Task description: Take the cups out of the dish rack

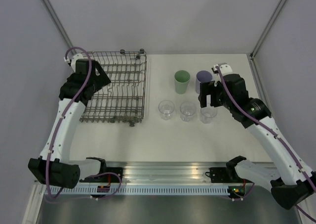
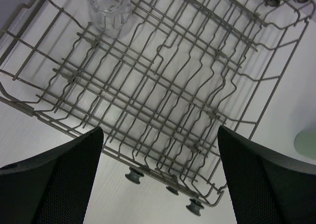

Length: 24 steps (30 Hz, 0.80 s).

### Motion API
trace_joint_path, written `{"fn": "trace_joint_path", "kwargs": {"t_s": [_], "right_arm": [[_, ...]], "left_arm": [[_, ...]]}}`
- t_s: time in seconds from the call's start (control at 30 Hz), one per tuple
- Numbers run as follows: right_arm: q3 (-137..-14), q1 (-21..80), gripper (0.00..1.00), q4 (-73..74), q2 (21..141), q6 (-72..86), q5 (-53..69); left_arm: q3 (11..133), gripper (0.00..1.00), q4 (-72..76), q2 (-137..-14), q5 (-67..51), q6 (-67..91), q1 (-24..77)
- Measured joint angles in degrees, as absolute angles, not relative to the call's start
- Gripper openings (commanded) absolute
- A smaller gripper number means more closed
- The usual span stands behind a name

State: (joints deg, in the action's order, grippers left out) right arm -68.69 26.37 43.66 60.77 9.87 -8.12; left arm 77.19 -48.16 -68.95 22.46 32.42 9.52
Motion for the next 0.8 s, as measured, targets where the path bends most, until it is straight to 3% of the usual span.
{"fn": "trace_joint_path", "kwargs": {"t_s": [0.43, 0.8], "right_arm": [[-47.24, 26.37, 0.98, 15.97, 47.07, 23.24, 14.02], [-44.95, 26.37, 0.98, 6.20, 49.19, 29.23, 23.27]], "left_arm": [[96.53, 1.00, -47.77, -95.29, 20.91, 34.24, -7.29], [105.06, 1.00, -47.07, -113.67, 16.75, 33.45, -12.38]]}}
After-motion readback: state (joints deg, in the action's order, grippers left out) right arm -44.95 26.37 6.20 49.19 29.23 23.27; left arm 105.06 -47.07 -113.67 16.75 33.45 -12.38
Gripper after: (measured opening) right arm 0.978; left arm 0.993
